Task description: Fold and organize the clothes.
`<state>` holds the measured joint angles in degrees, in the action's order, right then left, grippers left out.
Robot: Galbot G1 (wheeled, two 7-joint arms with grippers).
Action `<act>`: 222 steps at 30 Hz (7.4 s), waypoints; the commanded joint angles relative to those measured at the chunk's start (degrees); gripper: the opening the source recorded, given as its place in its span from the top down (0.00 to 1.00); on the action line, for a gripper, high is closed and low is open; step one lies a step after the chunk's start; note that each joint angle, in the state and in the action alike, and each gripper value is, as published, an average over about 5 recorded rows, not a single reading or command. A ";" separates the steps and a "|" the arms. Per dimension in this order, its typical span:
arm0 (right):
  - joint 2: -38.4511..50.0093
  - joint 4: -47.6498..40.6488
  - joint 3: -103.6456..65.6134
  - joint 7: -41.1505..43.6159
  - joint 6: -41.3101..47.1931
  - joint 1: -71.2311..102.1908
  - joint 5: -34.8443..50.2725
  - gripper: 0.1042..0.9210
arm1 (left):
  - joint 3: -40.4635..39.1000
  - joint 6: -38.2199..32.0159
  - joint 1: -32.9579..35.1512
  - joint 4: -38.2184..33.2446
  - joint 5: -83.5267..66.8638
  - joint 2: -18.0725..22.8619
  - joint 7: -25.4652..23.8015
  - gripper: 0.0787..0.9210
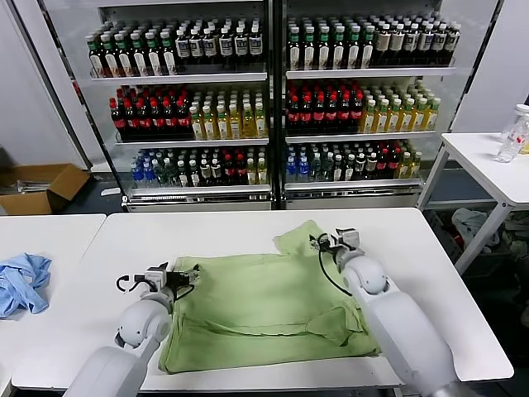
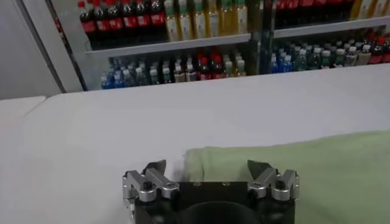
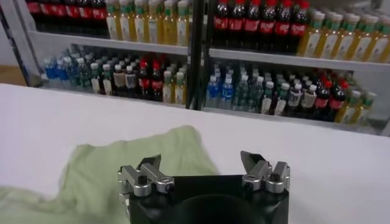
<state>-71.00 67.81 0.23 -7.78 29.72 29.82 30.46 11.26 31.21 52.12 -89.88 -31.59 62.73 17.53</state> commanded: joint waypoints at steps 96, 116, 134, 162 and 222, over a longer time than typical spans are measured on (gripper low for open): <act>12.46 58.50 -27.13 -3.52 -0.22 61.28 -2.71 0.12 | 15.98 -4.76 28.95 -21.25 0.94 4.18 2.75 0.86; 13.12 60.59 -28.98 -3.54 -0.92 62.96 -1.75 0.12 | 37.57 -3.75 29.99 -37.49 -37.41 -6.10 1.19 0.98; 13.67 59.89 -29.96 -3.26 -1.31 63.16 -1.52 0.12 | 0.37 -5.52 16.12 -25.07 -33.18 13.39 3.73 0.98; 13.18 55.58 -25.64 -3.58 -0.52 56.42 -0.17 0.12 | 18.02 -7.49 25.31 -16.92 -6.10 2.94 0.83 0.21; 13.54 57.60 -27.19 -2.95 -8.84 56.84 0.24 0.12 | 57.33 0.17 23.01 -17.22 -58.37 -11.61 -4.85 0.98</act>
<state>-58.70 126.40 -28.26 -10.58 24.33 88.44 29.57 52.86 30.35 75.10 -105.35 -88.09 62.49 12.02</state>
